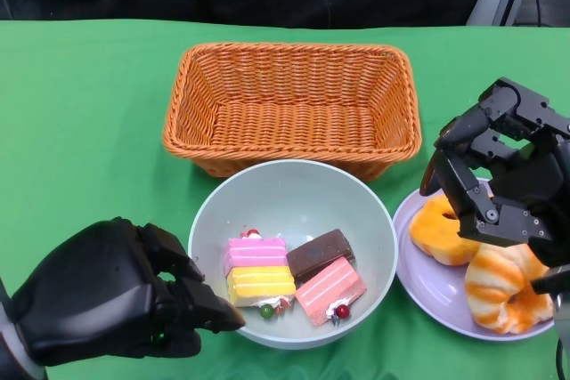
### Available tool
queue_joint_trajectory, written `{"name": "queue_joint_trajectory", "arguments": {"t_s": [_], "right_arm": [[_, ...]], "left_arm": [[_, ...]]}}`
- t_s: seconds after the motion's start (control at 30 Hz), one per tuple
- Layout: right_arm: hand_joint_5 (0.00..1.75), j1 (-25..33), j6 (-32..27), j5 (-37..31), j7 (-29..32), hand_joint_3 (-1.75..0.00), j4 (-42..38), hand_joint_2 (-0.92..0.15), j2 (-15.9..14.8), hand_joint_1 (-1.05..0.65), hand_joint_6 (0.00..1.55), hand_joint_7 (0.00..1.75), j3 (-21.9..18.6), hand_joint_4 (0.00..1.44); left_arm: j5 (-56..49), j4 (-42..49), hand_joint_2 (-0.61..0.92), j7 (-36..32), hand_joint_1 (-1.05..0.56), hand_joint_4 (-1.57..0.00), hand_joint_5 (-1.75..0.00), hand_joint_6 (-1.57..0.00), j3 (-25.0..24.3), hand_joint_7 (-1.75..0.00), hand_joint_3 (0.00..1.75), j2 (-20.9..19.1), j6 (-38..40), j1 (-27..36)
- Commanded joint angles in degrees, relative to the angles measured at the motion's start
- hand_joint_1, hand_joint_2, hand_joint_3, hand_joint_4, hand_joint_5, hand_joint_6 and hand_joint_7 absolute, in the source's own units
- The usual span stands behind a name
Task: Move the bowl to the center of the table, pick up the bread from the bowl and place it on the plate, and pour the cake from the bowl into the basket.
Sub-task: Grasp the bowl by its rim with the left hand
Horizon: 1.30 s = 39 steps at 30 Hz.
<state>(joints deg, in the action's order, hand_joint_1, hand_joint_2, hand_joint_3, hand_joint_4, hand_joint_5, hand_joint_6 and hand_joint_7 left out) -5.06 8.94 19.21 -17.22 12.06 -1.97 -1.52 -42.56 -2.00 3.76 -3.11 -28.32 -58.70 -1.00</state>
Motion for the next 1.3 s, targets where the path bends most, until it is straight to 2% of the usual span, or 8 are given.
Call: {"name": "queue_joint_trajectory", "arguments": {"t_s": [0.03,0.7,0.83,1.3], "right_arm": [[1.57,0.51,0.82,-0.75,0.53,-1.06,0.51,-0.50,0.22,-0.11,0.73,1.22,-0.03,0.78],[1.57,1.81,1.37,-2.76,1.20,-1.08,1.66,-0.48,1.31,-0.10,0.72,1.25,1.02,0.80],[1.55,2.27,-0.06,-2.71,1.96,-1.10,2.68,-0.47,1.41,-0.10,0.72,1.24,1.36,0.81],[1.56,2.53,1.29,-3.33,1.70,-1.14,2.41,-0.46,1.46,-0.08,0.71,1.25,1.93,0.79]], "left_arm": [[-1.33,-1.40,0.90,-1.99,-0.42,-1.03,-0.16,-1.00,0.27,0.00,0.01,-0.81,1.42,0.78],[-4.79,-3.99,0.88,-2.31,-0.46,-0.99,-0.10,-0.97,5.72,0.00,0.00,-4.10,7.84,2.61],[-5.23,-4.28,0.88,-2.36,-0.46,-0.98,-0.08,-0.96,7.00,0.00,0.00,-4.38,9.16,2.68],[-9.11,-5.01,0.91,-1.97,-0.49,-0.95,-0.03,-0.91,11.80,0.00,0.01,-4.30,15.41,2.15]]}}
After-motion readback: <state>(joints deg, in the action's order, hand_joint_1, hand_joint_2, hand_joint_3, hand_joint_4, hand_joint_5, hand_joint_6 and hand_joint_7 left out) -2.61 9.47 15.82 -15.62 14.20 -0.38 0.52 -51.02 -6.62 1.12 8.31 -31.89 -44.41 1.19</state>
